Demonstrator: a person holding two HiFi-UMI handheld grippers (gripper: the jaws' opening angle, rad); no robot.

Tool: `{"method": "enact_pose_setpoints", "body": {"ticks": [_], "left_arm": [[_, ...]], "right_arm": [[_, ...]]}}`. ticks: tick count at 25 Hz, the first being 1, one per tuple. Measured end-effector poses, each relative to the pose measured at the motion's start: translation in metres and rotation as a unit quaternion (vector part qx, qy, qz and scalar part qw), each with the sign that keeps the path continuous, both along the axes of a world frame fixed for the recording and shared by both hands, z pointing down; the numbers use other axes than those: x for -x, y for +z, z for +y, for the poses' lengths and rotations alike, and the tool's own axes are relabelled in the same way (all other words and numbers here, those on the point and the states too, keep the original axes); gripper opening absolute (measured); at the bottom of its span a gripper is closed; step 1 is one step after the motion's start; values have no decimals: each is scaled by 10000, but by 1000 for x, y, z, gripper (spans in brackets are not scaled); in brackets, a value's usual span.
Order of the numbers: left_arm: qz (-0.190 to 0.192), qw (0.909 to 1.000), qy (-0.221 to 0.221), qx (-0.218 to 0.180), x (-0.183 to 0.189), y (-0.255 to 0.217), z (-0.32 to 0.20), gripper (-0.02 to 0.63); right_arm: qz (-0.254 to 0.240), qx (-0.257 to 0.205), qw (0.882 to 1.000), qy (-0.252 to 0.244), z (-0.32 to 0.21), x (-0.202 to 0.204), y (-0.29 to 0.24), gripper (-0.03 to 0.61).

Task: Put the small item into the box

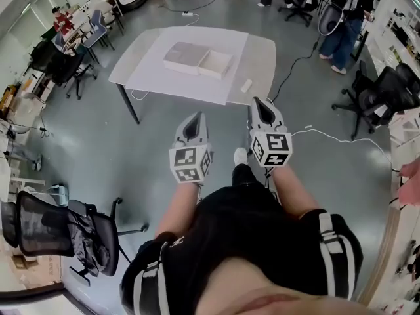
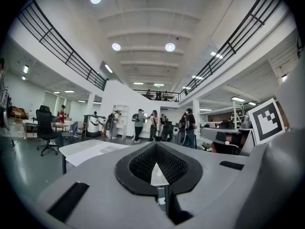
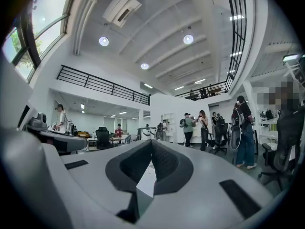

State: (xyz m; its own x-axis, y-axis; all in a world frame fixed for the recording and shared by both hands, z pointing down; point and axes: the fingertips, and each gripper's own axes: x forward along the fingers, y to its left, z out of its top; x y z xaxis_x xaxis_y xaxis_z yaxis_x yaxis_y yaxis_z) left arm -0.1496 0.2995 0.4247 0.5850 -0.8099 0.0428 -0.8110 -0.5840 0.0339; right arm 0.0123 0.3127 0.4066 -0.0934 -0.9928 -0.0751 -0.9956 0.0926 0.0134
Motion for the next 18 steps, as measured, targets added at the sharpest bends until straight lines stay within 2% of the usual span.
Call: {"method": "enact_pose_setpoints", "body": {"ticks": [11, 18], "left_arm": [[-185, 9994, 250, 166, -42, 15, -89, 5], [-203, 9987, 295, 350, -71, 19, -175, 5]], "right_arm": [[-191, 239, 9994, 146, -88, -36, 22, 12], [-118, 482, 9987, 107, -169, -57, 32, 12]]}}
